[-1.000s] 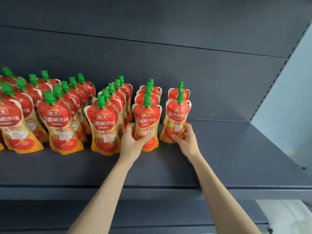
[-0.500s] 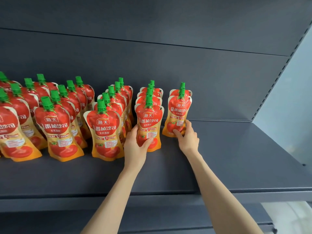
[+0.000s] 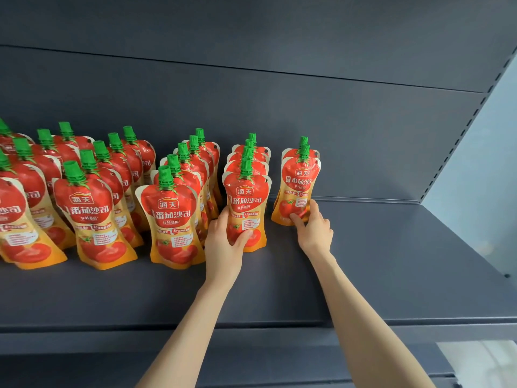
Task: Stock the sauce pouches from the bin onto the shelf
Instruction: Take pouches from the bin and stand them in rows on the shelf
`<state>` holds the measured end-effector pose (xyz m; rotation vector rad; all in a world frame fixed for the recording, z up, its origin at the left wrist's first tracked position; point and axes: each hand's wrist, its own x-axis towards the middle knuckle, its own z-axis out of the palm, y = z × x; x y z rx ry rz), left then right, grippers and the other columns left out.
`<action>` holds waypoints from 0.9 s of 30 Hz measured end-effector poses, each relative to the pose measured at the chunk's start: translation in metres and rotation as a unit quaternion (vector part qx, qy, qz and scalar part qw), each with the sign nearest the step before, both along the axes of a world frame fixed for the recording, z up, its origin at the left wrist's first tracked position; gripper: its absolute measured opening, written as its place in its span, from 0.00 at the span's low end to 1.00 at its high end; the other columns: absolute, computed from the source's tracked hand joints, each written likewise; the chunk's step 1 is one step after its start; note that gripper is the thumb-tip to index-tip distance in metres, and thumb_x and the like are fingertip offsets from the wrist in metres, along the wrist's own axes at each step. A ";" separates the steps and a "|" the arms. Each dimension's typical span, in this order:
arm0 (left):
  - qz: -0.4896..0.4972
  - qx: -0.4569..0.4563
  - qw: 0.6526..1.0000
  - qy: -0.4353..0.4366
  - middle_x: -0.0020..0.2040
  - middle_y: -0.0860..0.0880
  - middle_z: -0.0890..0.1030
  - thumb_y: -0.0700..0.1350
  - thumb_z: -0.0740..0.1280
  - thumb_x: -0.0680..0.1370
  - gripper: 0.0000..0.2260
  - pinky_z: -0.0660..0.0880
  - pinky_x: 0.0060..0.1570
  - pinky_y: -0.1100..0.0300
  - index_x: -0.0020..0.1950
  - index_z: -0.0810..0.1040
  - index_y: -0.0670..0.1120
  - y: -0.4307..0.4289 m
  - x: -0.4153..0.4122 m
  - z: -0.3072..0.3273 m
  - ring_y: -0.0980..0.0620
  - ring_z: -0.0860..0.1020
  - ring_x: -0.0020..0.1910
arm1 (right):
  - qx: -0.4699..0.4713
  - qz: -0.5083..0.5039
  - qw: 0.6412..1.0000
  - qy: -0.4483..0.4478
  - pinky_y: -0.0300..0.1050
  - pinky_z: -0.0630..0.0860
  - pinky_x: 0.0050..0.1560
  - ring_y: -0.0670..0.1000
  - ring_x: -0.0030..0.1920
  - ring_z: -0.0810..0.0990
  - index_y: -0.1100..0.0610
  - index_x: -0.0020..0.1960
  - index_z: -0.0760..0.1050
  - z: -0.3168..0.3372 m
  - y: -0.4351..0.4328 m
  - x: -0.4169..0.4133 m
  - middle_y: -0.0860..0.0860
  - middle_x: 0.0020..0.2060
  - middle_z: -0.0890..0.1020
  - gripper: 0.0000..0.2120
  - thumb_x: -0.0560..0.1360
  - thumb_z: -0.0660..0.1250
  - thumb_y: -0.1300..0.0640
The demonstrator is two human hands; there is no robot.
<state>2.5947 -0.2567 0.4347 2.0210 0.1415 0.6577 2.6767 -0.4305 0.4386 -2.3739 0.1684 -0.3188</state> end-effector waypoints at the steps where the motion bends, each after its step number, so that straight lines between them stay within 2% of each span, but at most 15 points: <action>1: 0.000 0.001 1.000 0.000 0.65 0.45 0.74 0.50 0.70 0.74 0.28 0.66 0.59 0.59 0.71 0.66 0.46 0.000 -0.001 0.001 0.48 0.72 0.64 | -0.002 0.000 1.000 0.000 0.60 0.62 0.67 0.60 0.66 0.70 0.50 0.72 0.59 0.000 0.000 0.000 0.52 0.66 0.75 0.24 0.79 0.59 0.45; 10: -0.007 0.008 1.000 0.016 0.66 0.45 0.73 0.50 0.69 0.75 0.28 0.67 0.63 0.55 0.72 0.63 0.46 -0.001 -0.003 0.005 0.47 0.71 0.66 | -0.014 0.001 1.000 0.011 0.59 0.63 0.67 0.59 0.66 0.70 0.50 0.73 0.58 -0.001 0.001 -0.001 0.53 0.67 0.74 0.25 0.79 0.58 0.44; 12: -0.010 0.010 1.000 0.020 0.66 0.44 0.72 0.49 0.69 0.75 0.28 0.66 0.63 0.57 0.73 0.62 0.46 -0.002 -0.004 0.006 0.47 0.70 0.66 | -0.016 0.001 1.000 0.012 0.60 0.63 0.67 0.59 0.67 0.70 0.52 0.74 0.56 -0.001 0.002 -0.003 0.53 0.67 0.73 0.27 0.79 0.58 0.44; 15: -0.002 0.017 0.999 0.044 0.69 0.44 0.70 0.50 0.68 0.76 0.30 0.67 0.64 0.54 0.73 0.60 0.44 -0.004 -0.009 0.008 0.46 0.68 0.68 | 0.020 -0.008 1.000 0.019 0.59 0.67 0.67 0.59 0.68 0.70 0.56 0.75 0.55 0.002 0.002 -0.009 0.56 0.68 0.71 0.30 0.78 0.61 0.46; 17: 0.004 0.017 0.998 0.060 0.72 0.44 0.66 0.49 0.67 0.76 0.31 0.66 0.65 0.53 0.74 0.58 0.43 -0.006 -0.017 0.008 0.46 0.66 0.70 | 0.052 -0.014 0.998 0.016 0.57 0.70 0.64 0.59 0.66 0.71 0.57 0.73 0.58 0.004 0.001 -0.019 0.57 0.68 0.71 0.29 0.78 0.64 0.48; 19: 0.004 0.020 0.998 0.061 0.73 0.43 0.64 0.47 0.67 0.77 0.31 0.65 0.66 0.54 0.75 0.57 0.42 -0.007 -0.028 0.007 0.46 0.64 0.71 | 0.060 -0.008 0.998 -0.004 0.53 0.72 0.60 0.58 0.63 0.73 0.58 0.69 0.65 0.005 -0.001 -0.035 0.57 0.65 0.73 0.23 0.78 0.64 0.51; 23: -0.013 0.032 0.999 0.031 0.68 0.42 0.70 0.43 0.68 0.76 0.24 0.67 0.63 0.56 0.70 0.66 0.41 -0.010 -0.056 0.005 0.45 0.68 0.67 | 0.073 -0.001 0.997 -0.036 0.52 0.72 0.60 0.57 0.60 0.75 0.60 0.65 0.70 0.003 -0.012 -0.082 0.57 0.62 0.77 0.18 0.78 0.64 0.54; 27: -0.081 0.052 0.995 -0.003 0.60 0.46 0.76 0.41 0.68 0.76 0.16 0.68 0.60 0.58 0.63 0.74 0.42 -0.024 -0.084 0.006 0.47 0.72 0.62 | 0.100 -0.016 0.993 -0.063 0.53 0.74 0.58 0.56 0.55 0.79 0.60 0.57 0.76 0.003 -0.032 -0.139 0.55 0.53 0.81 0.11 0.78 0.65 0.57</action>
